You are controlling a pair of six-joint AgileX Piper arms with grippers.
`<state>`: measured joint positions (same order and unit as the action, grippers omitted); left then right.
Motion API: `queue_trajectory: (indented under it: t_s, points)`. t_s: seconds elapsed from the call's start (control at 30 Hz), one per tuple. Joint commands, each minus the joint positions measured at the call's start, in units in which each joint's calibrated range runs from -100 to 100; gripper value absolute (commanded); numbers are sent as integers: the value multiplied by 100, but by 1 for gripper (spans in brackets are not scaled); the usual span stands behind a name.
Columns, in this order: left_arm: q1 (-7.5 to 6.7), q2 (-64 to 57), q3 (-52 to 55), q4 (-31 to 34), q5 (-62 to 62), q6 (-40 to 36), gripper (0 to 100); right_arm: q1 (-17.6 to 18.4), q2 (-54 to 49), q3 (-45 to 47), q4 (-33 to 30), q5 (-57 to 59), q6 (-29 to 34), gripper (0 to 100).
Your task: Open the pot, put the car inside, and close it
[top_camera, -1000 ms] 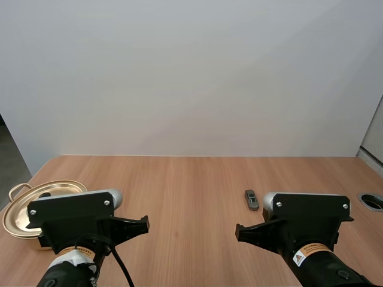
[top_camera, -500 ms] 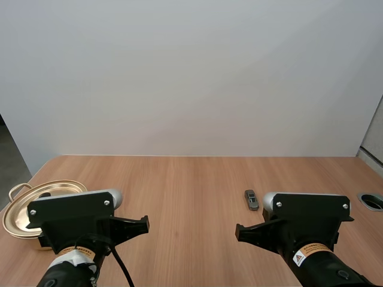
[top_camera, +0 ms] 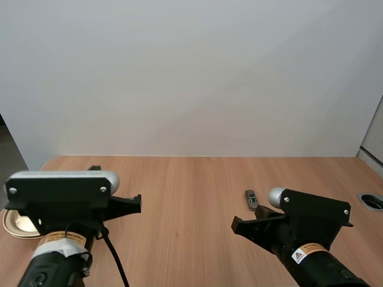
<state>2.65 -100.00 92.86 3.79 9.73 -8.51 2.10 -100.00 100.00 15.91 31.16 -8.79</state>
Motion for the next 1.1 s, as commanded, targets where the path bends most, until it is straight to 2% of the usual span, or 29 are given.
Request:
queue_trajectory:
  t_s: [0.0, 0.1, 0.2, 0.3, 0.43, 0.57, 0.63, 0.7, 0.73, 0.77, 0.87, 0.93, 1.03, 1.07]
  points:
    - [-2, 0, -543, 760, -321, 273, 0, 1, 0, 0, 287, -10, 1, 0]
    - [-2, 0, -1021, 468, 786, 252, 0, 47, 0, 0, 596, -10, 1, 0]
    - [-2, 0, -1331, 466, 1693, 263, 0, 145, 0, 0, 650, -187, -20, 0]
    - [7, 0, -1598, 494, 1869, 237, 0, 184, 0, 0, 518, -1495, -108, 0]
    - [7, 0, -2043, 494, 2757, -17, 0, 244, 0, 0, -303, -4099, -493, 0]
    - [7, 0, -2592, 334, 4201, -110, 0, 361, 0, 0, -1045, -6374, -2044, 0]
    - [7, 0, -2908, 364, 4772, -110, 0, 405, 0, 0, -1096, -7211, -3044, 0]
    - [7, 221, -3342, 426, 5324, -24, 0, 441, 0, 0, -1006, -7797, -4481, 0]
    - [7, 353, -3527, 463, 5498, 33, 0, 473, 0, 0, -799, -8086, -5145, 0]
    - [7, 549, -3765, 512, 5719, 90, 0, 501, 0, 0, -441, -8416, -5548, 0]
    - [7, 1312, -4539, 658, 6559, 150, 0, 523, 0, 0, 1150, -9217, -6374, 0]
    - [7, 1861, -5033, 671, 7037, 200, 0, 523, 0, 0, 2707, -8854, -7320, 0]
    - [7, 2748, -5764, 671, 7472, 258, 0, 523, 0, -216, 4978, -7482, -9121, 0]
    - [7, 3051, -5988, 671, 7535, 258, 0, 523, 0, -295, 5804, -7037, -9121, 0]
